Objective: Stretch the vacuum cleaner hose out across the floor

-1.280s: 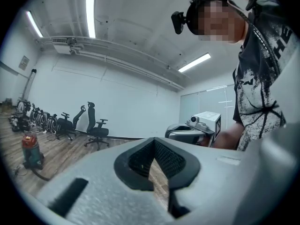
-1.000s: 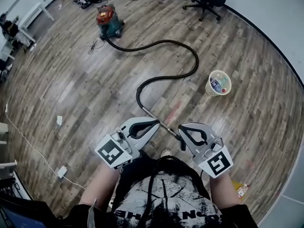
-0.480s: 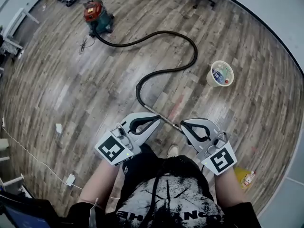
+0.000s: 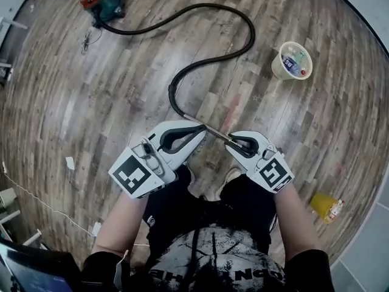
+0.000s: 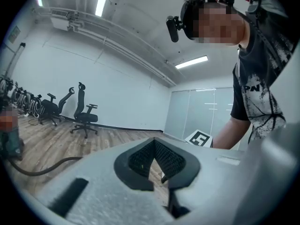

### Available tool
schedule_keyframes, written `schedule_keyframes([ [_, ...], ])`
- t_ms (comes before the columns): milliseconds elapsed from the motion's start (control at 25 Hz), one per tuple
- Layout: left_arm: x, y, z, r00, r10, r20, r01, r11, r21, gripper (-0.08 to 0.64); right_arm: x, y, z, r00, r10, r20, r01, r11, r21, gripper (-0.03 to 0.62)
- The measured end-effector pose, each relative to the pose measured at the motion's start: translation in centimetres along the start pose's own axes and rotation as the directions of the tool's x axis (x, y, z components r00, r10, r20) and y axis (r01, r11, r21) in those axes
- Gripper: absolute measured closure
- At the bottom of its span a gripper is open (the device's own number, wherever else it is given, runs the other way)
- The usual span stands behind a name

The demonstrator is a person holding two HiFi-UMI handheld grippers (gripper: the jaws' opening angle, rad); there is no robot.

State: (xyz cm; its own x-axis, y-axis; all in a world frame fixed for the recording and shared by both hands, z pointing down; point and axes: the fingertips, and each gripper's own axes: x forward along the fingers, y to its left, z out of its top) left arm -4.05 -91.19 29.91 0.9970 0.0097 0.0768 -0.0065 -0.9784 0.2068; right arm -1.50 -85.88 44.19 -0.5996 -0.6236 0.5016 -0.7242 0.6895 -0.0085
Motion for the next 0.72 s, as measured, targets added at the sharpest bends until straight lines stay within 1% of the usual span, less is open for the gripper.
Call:
schedule_keyframes([
  [160, 2.3, 2.9, -8.8, 0.999, -0.043, -0.021, 0.044, 0.998, 0.047, 0.560, 8.8, 0.3, -13.9, 0.997, 0.035, -0.069, -0.029, 0.996, 0.083, 0.438],
  [240, 3.3, 4.7, -13.4, 0.998, -0.051, -0.026, 0.053, 0.997, 0.060, 0.560, 13.3, 0.4, -21.2, 0.989, 0.063, -0.136, -0.052, 0.995, 0.081, 0.405],
  [320, 4.3, 6.6, -17.8, 0.999, -0.049, -0.017, 0.051, 0.996, 0.077, 0.560, 17.9, 0.3, -28.2, 0.971, 0.095, -0.219, -0.083, 0.994, 0.065, 0.362],
  [400, 5.0, 8.0, -21.8, 0.999, -0.043, -0.005, 0.044, 0.994, 0.101, 0.560, 21.9, 0.5, -34.5, 0.948, 0.127, -0.291, -0.111, 0.991, 0.072, 0.339],
  [520, 5.5, 9.0, -26.8, 1.000, -0.025, 0.002, 0.024, 0.992, 0.123, 0.560, 26.2, 0.3, -43.2, 0.908, 0.151, -0.391, -0.121, 0.987, 0.101, 0.327],
  [640, 5.4, 9.8, -29.8, 1.000, 0.004, 0.011, -0.005, 0.993, 0.114, 0.560, 29.0, -0.5, -50.4, 0.854, 0.152, -0.498, -0.105, 0.987, 0.122, 0.319],
  [720, 5.0, 10.3, -30.9, 1.000, 0.025, 0.015, -0.026, 0.995, 0.099, 0.560, 30.2, -0.5, -54.2, 0.816, 0.158, -0.556, -0.099, 0.986, 0.134, 0.316],
])
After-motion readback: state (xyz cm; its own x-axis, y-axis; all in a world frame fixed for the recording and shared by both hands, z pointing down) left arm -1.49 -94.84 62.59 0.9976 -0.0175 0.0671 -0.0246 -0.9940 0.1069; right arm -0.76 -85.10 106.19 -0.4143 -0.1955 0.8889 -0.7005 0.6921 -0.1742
